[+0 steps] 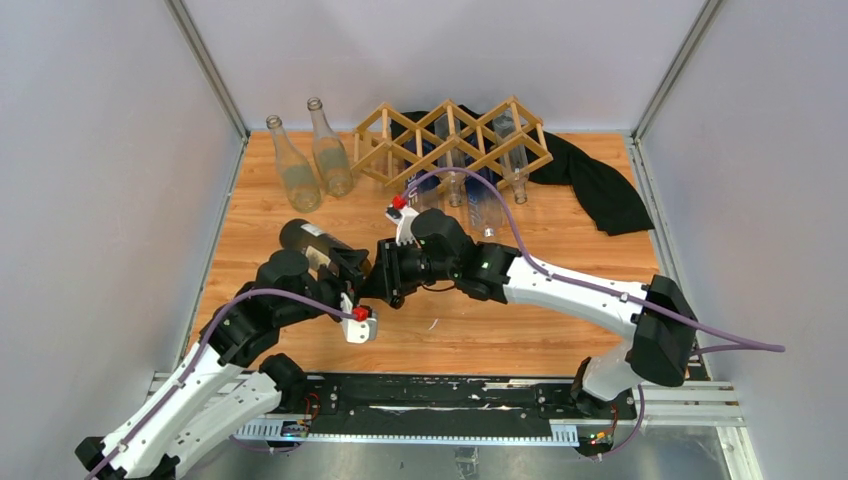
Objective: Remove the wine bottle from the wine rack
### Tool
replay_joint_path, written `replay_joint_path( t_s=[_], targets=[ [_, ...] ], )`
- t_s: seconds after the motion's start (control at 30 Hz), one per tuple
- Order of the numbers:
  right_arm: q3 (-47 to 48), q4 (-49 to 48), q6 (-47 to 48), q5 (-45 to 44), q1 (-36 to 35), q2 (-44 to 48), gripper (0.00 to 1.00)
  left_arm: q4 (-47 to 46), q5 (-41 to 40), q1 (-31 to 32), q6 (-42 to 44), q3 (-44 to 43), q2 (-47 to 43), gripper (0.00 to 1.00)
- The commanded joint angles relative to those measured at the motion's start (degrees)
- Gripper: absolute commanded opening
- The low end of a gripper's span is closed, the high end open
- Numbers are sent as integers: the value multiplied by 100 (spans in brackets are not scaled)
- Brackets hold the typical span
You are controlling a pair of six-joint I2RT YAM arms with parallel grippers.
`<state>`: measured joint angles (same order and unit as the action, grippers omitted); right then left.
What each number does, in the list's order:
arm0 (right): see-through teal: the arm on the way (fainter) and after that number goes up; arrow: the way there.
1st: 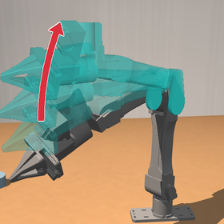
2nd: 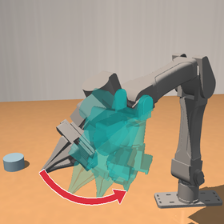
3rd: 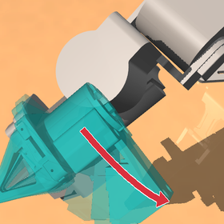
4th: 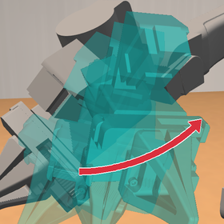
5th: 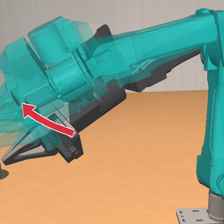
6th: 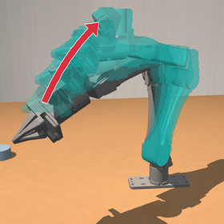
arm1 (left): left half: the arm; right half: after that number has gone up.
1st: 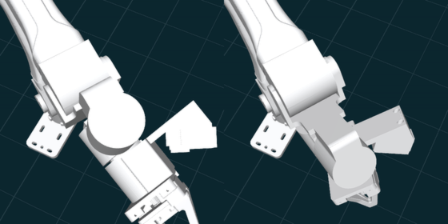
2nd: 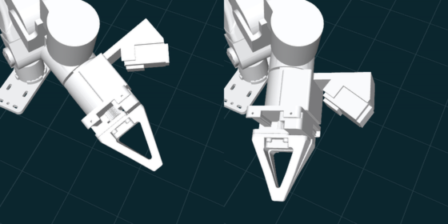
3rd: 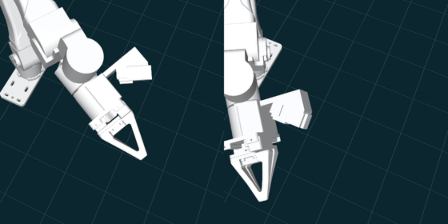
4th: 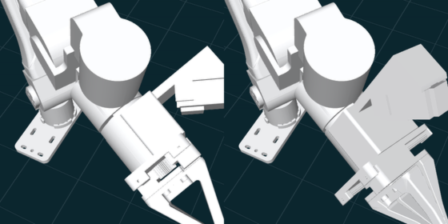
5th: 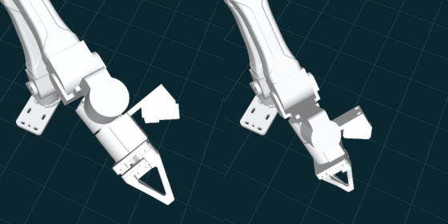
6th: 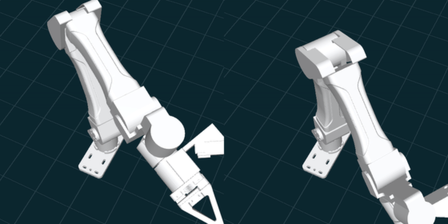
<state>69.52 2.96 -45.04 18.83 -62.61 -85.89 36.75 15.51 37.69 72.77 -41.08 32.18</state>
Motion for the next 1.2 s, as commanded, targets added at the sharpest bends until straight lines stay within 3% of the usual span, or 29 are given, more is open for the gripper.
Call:
replay_joint_path(
  t_s=[0.0,0.03,0.2,0.5,0.67,0.97,1.17],
  targets=[
    [-194,-688,-157,486,16,555,44,-1041,-297,10,143,53,134,6],
    [-287,-684,-190,455,53,616,50,-1164,-326,10,149,87,148,1],
    [-732,-664,-249,296,233,946,67,-1635,-451,10,76,127,290,0],
    [-1201,-573,-364,-171,614,1589,72,-1969,-805,5,-808,-165,648,0],
    [-1318,-235,-302,-571,889,2110,80,-1920,-1081,-36,-1977,-609,1104,0],
    [-1230,658,67,-1415,1226,2755,84,-1636,-386,-1662,-5025,-2237,2742,0],
    [-1035,744,157,-1481,1417,2569,84,-1648,239,-2592,-6314,-2939,3441,0]
  ],
)
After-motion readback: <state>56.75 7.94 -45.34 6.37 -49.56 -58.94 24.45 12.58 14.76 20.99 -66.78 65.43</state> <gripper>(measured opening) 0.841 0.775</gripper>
